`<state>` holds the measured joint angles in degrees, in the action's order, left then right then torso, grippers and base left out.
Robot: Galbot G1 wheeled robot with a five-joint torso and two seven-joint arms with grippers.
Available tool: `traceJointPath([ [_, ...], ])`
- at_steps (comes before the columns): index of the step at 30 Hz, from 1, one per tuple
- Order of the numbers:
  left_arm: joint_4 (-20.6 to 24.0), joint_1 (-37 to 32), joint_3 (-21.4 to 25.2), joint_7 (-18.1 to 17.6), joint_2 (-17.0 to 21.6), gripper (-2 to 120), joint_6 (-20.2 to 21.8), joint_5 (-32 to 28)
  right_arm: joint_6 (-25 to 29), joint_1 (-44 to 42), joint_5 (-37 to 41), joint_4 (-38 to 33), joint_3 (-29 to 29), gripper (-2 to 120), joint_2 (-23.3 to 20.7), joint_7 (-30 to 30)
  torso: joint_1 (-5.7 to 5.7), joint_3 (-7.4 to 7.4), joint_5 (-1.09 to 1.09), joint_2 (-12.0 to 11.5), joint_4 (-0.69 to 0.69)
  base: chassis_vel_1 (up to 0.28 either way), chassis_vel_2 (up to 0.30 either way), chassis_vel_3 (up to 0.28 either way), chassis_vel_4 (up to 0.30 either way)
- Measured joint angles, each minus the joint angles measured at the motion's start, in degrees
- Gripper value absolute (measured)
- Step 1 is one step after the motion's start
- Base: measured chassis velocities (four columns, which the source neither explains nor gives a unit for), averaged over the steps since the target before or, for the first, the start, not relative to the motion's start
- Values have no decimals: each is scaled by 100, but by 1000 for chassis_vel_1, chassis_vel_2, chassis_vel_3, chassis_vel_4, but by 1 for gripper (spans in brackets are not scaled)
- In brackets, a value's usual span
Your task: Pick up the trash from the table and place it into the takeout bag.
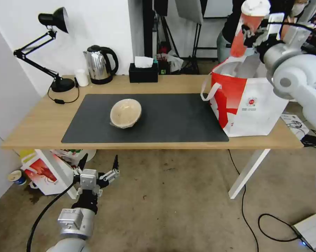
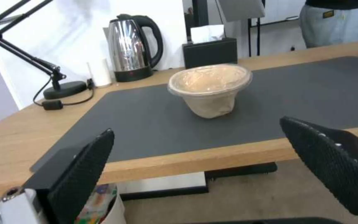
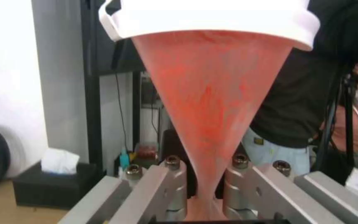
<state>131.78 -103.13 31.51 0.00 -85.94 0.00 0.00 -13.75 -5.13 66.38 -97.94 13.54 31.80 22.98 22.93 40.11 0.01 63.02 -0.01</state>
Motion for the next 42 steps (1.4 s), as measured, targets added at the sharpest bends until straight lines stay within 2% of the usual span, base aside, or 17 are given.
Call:
traceJointPath([
  [22, 0, 0, 0, 0, 0, 100, 0, 0, 40, -362, -364, 18, -84, 4, -256, 4, -1, 0, -1, 0, 0, 0, 0, 0, 0],
  [42, 0, 0, 0, 0, 0, 100, 0, 0, 148, -613, -806, 463, -77, 4, -195, -92, -2, 0, -1, 0, 0, 0, 0, 0, 0],
])
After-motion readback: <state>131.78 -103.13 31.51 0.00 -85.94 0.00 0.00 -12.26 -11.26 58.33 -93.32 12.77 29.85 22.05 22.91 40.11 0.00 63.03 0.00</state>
